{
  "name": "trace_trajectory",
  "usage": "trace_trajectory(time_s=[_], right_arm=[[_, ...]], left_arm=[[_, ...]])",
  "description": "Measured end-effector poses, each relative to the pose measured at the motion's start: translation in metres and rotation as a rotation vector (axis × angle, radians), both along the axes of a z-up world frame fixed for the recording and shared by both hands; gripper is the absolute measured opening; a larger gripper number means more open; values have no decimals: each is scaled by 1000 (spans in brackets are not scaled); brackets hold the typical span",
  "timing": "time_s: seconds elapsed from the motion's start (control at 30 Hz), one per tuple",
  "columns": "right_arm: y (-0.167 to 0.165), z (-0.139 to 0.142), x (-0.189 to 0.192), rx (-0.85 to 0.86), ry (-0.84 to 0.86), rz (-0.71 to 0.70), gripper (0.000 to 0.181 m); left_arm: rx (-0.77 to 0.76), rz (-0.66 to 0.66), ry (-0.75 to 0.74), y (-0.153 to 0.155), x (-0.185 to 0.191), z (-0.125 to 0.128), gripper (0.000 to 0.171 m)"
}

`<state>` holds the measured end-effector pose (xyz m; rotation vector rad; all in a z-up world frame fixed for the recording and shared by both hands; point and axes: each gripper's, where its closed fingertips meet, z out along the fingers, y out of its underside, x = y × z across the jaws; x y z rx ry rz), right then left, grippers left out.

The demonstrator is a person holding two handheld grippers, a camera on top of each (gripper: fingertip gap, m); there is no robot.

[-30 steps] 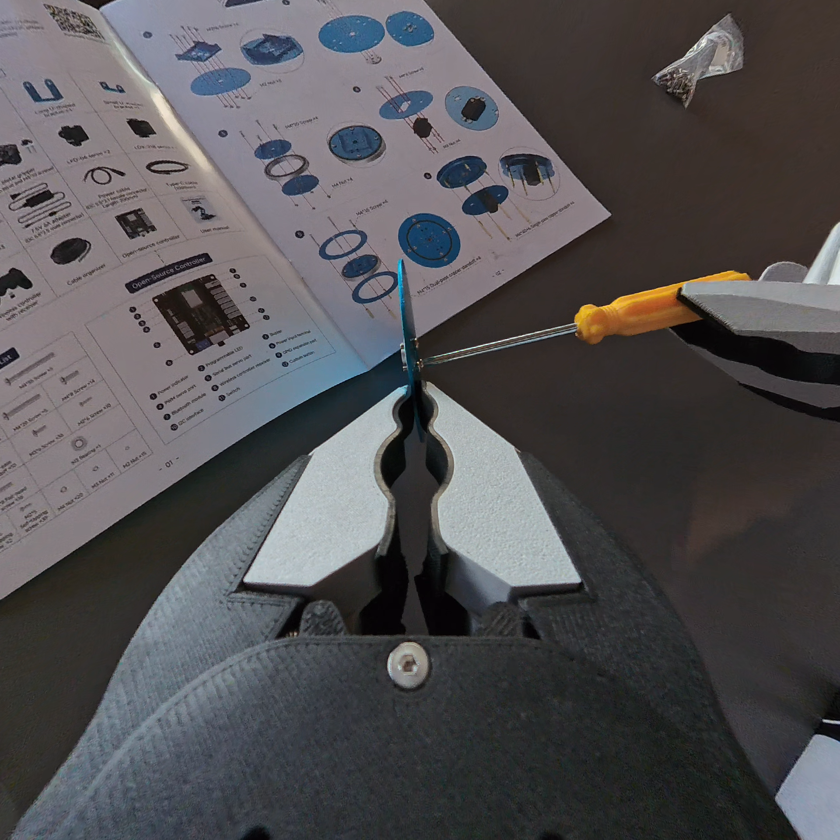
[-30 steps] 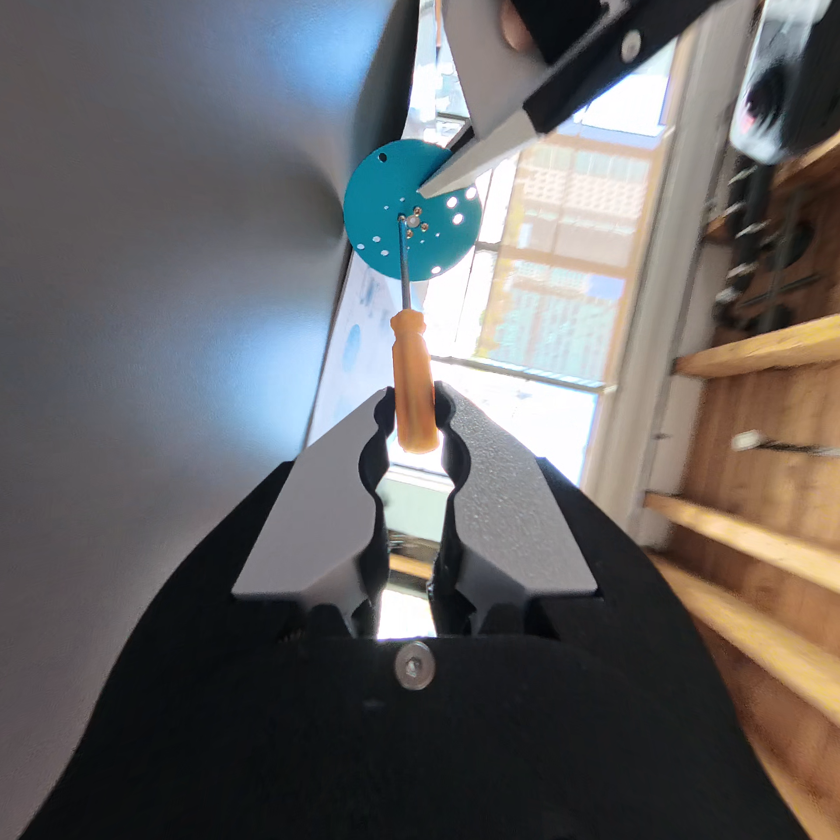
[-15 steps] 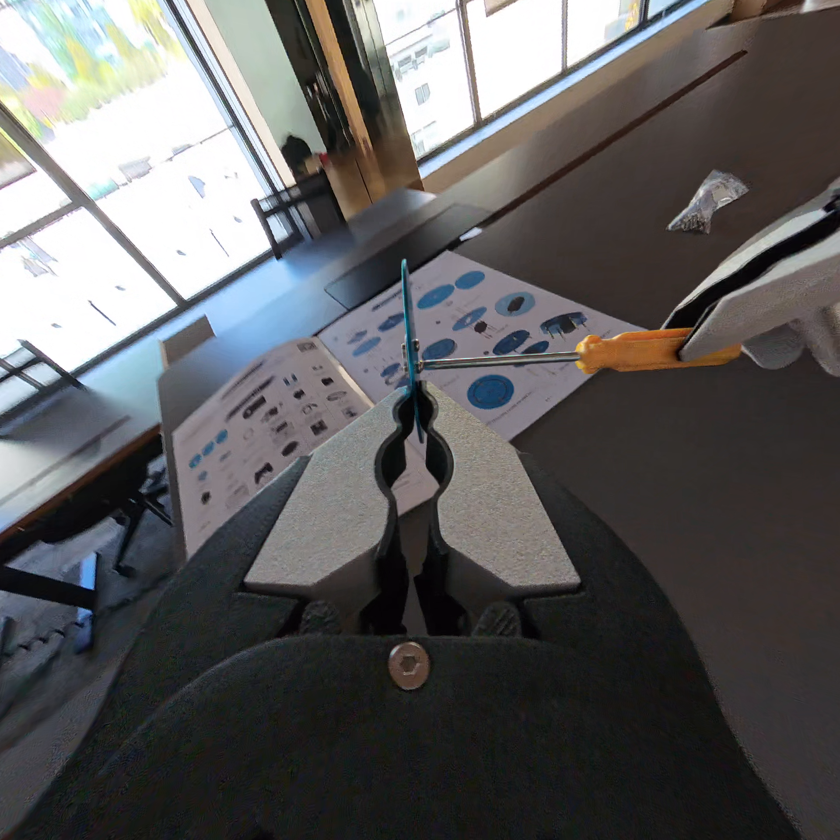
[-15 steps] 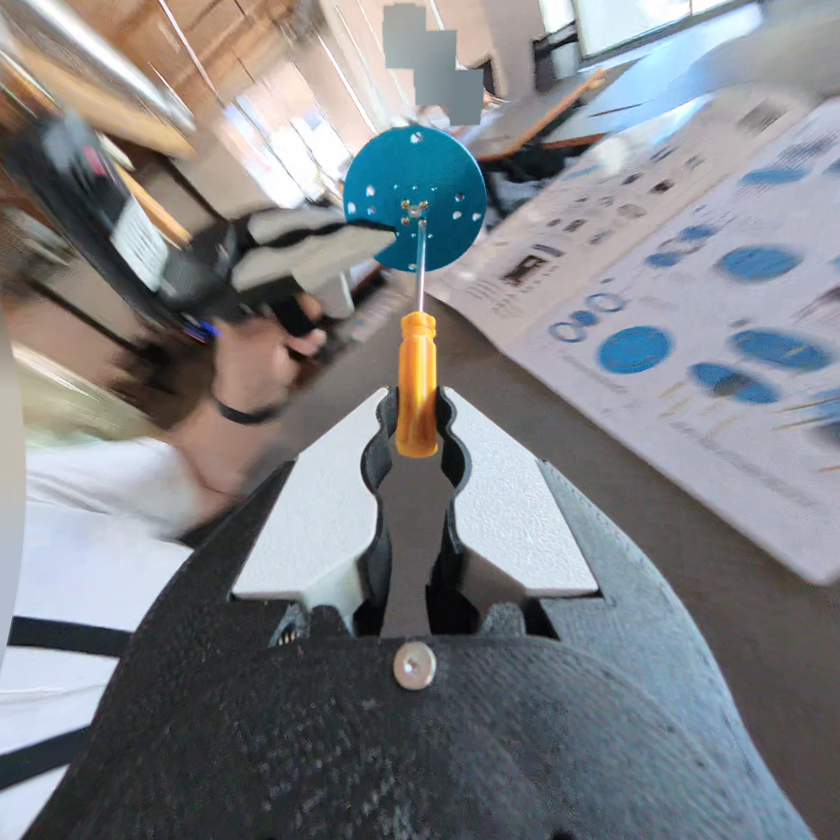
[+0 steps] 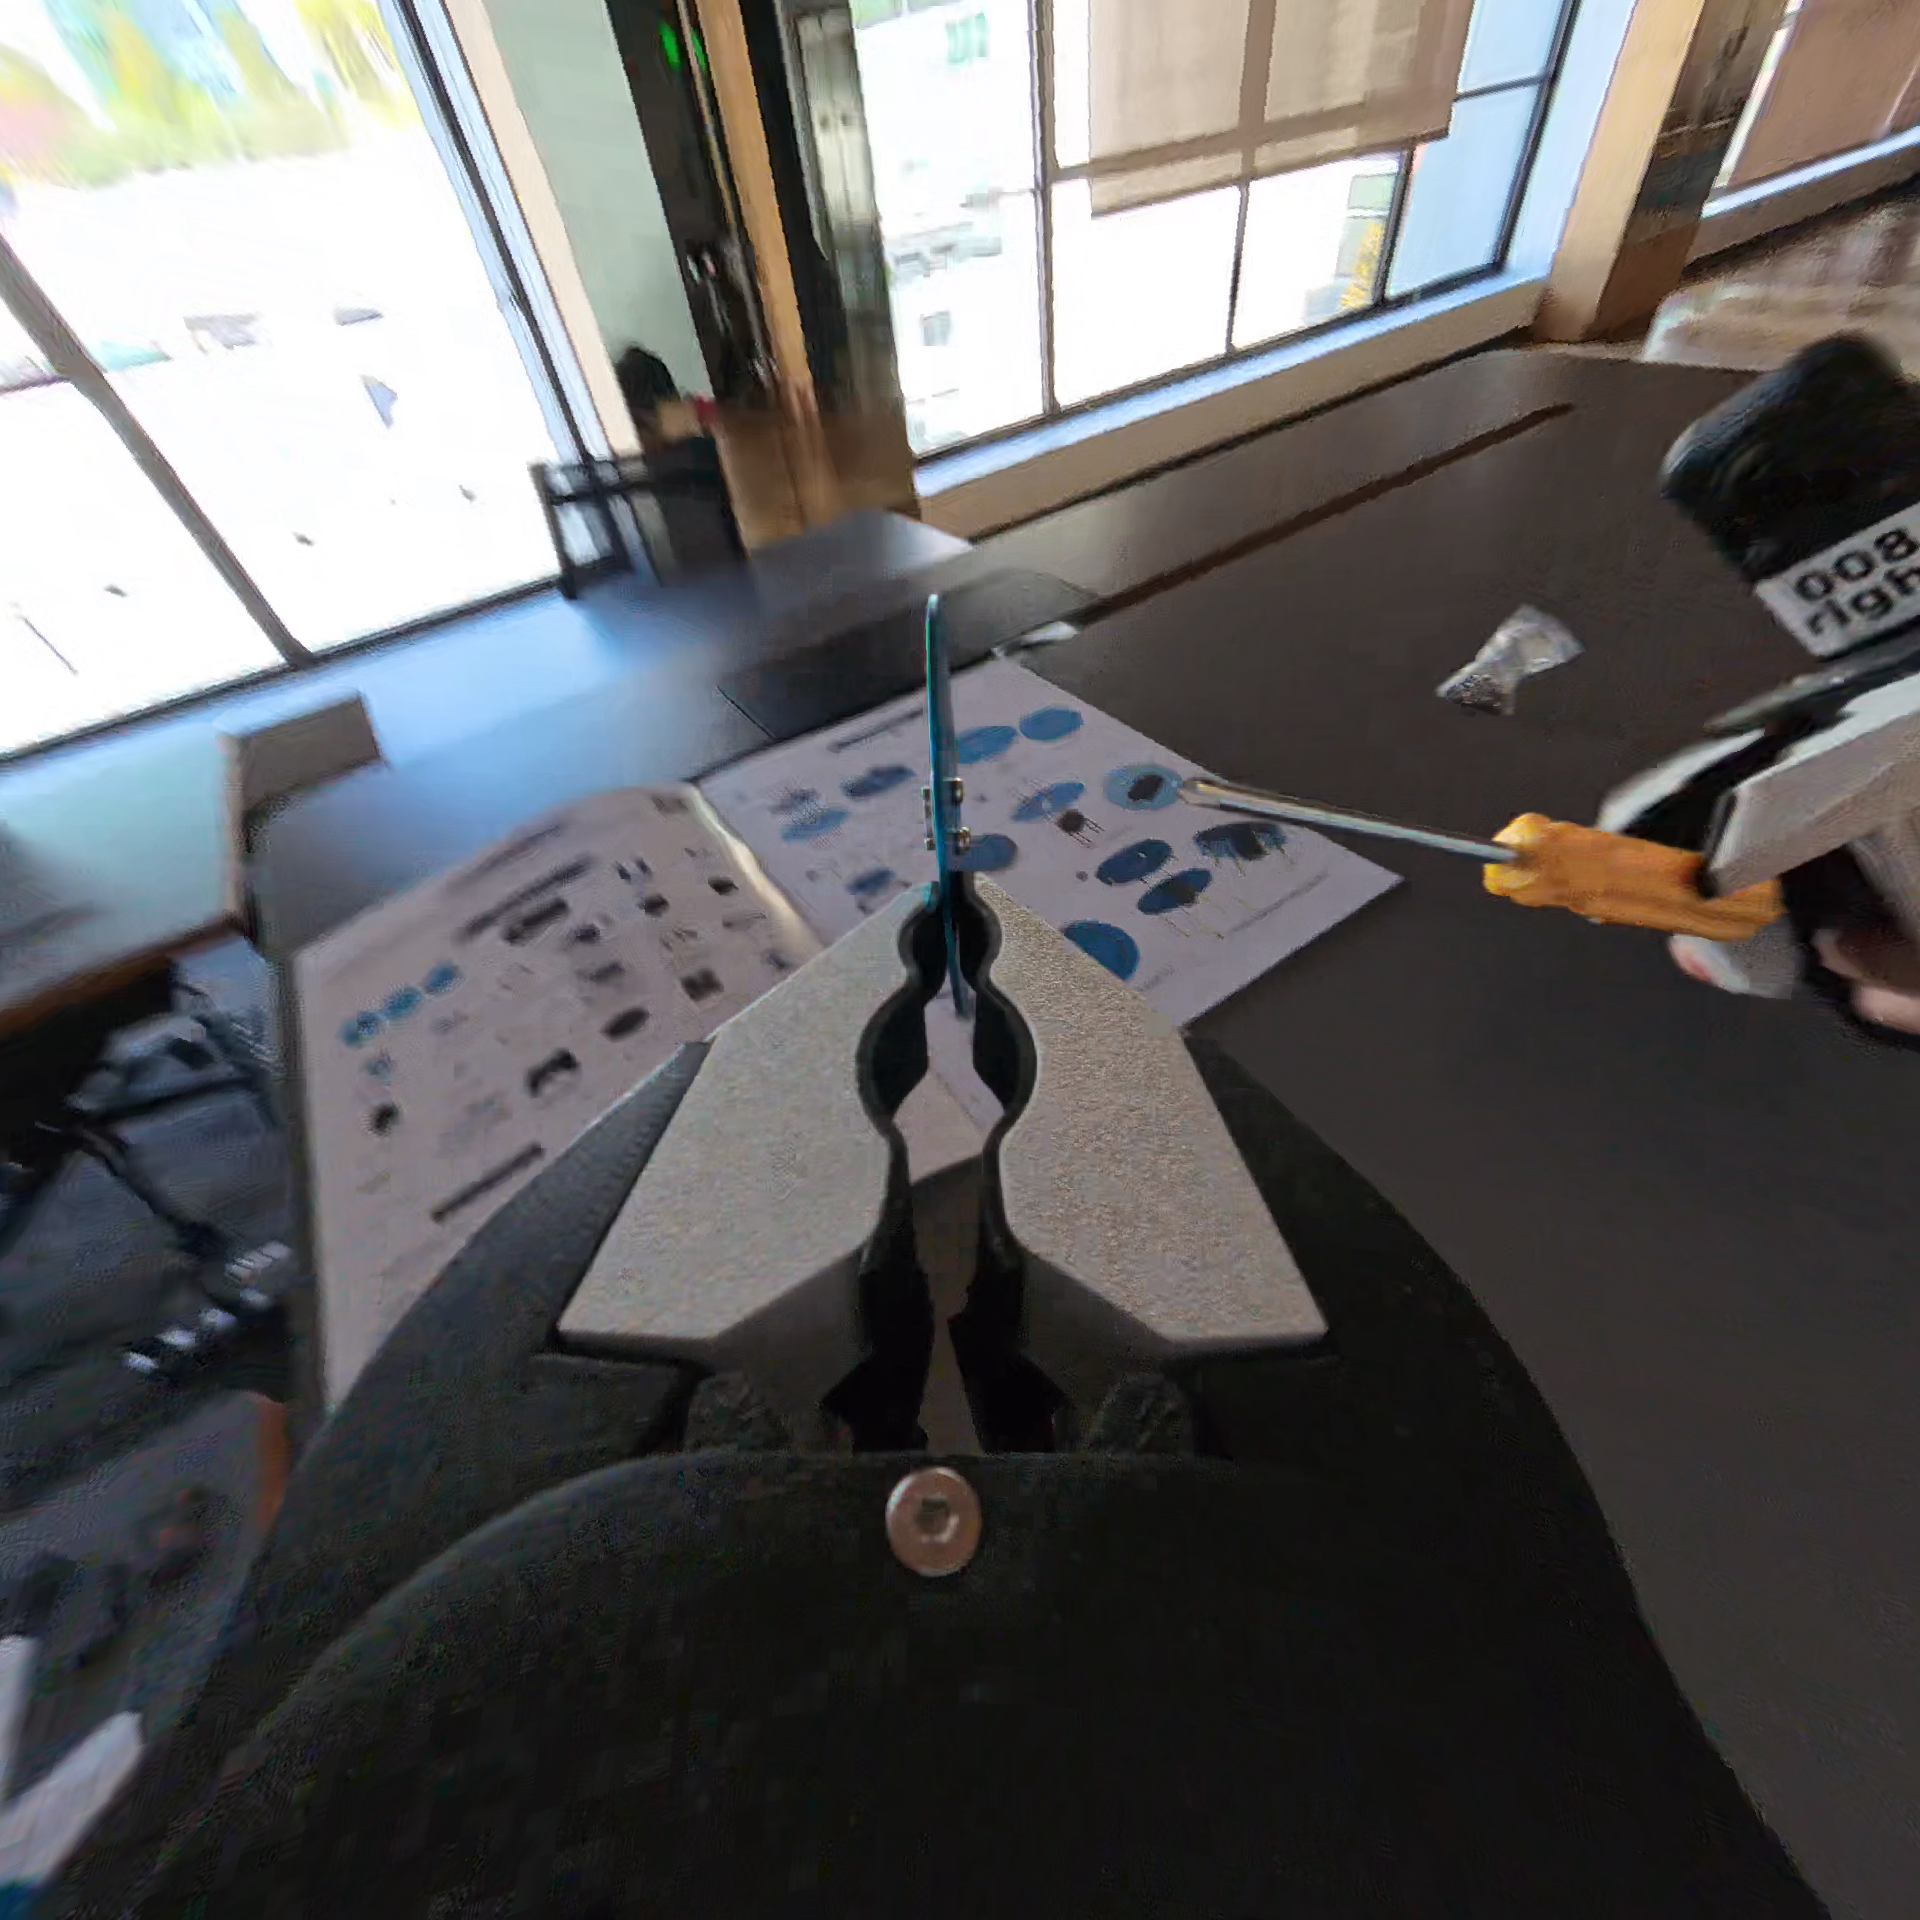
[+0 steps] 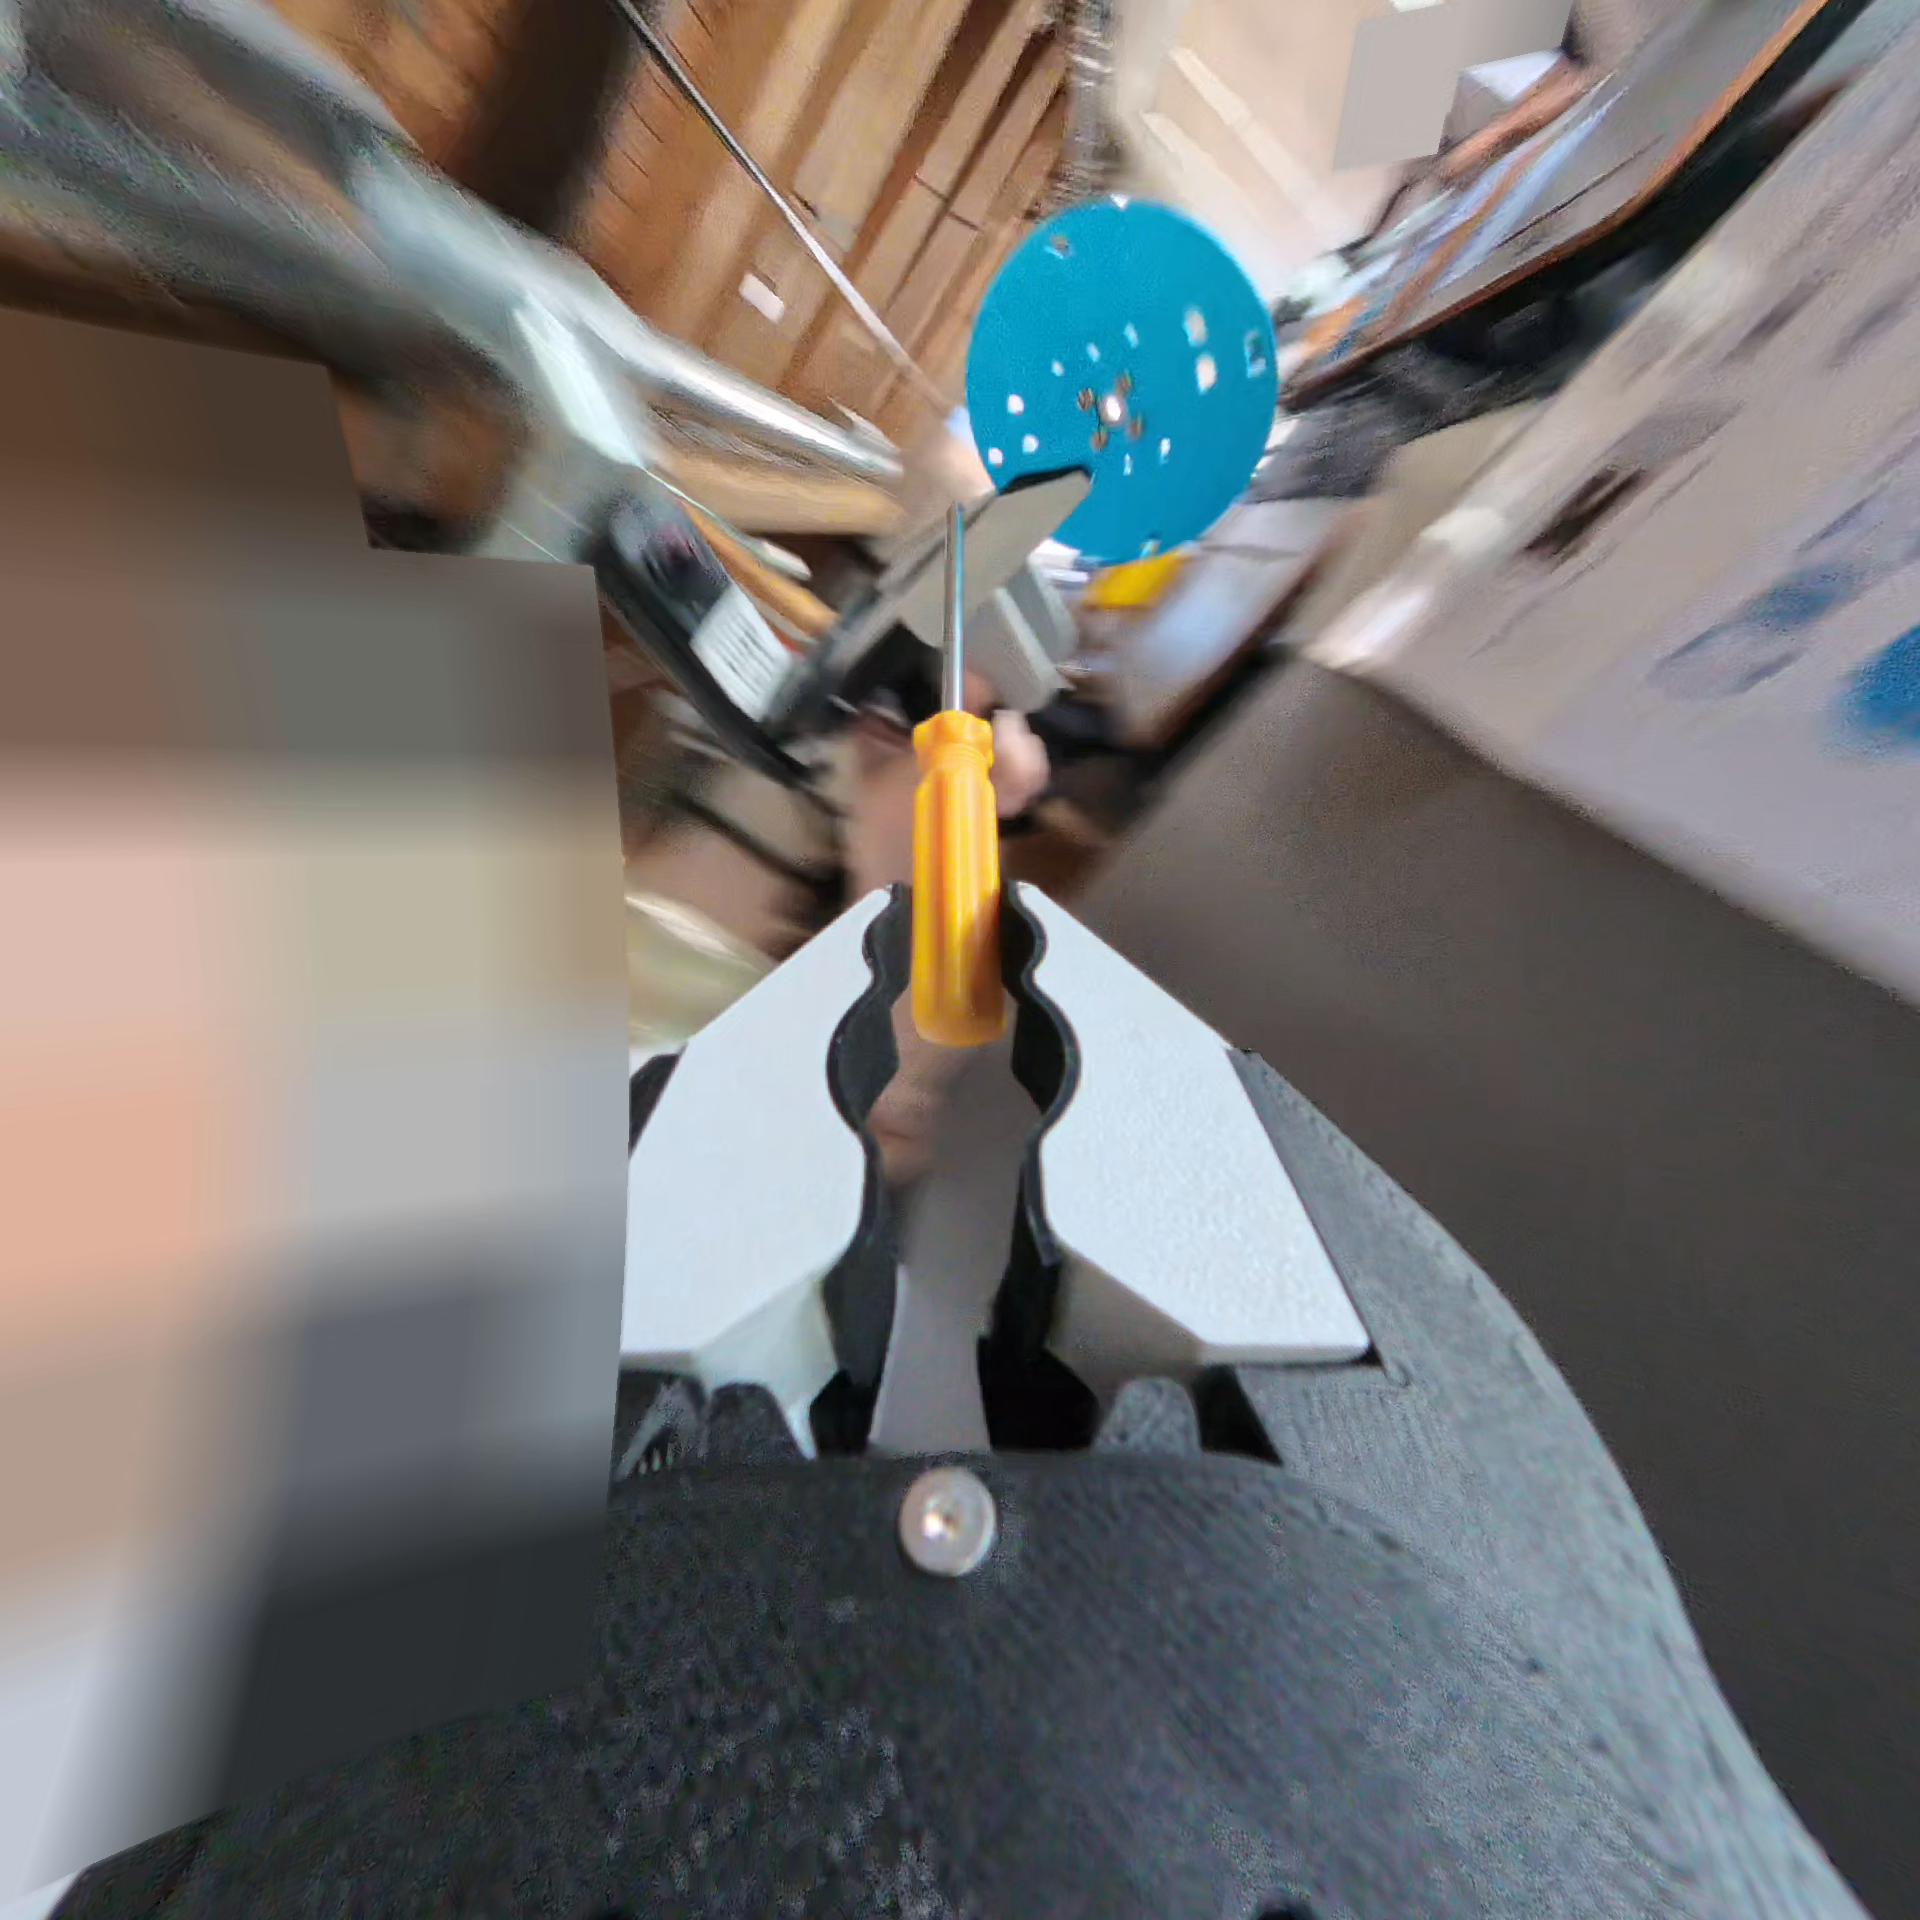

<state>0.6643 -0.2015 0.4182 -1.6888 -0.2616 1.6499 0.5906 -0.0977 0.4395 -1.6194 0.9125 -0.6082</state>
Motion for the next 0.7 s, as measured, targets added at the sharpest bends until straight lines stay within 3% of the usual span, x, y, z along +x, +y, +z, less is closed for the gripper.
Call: trace_trajectory(time_s=[0.03, 0.13, 0.2, 0.3, 0.43, 0.7], right_arm=[[8, -9, 8, 185, -246, -99, 15], [28, -19, 42, 849, -1061, -397, 15], [24, -24, 35, 1101, -1323, -406, 16], [22, -45, 22, 1243, -1539, -353, 16], [27, -50, 17, 1414, -1738, -368, 16], [27, -56, 11, 1473, -1825, -337, 16]], left_arm=[[-115, -25, -5, 1, 1, -12, 0], [-352, -53, 50, 3, -2, -46, 0], [-414, -62, 72, 3, -3, -57, 0], [-482, -75, 159, -2, -4, -75, 0], [-483, -72, 232, -6, -4, -87, 0], [-506, -92, 280, -13, 0, -97, 0]])
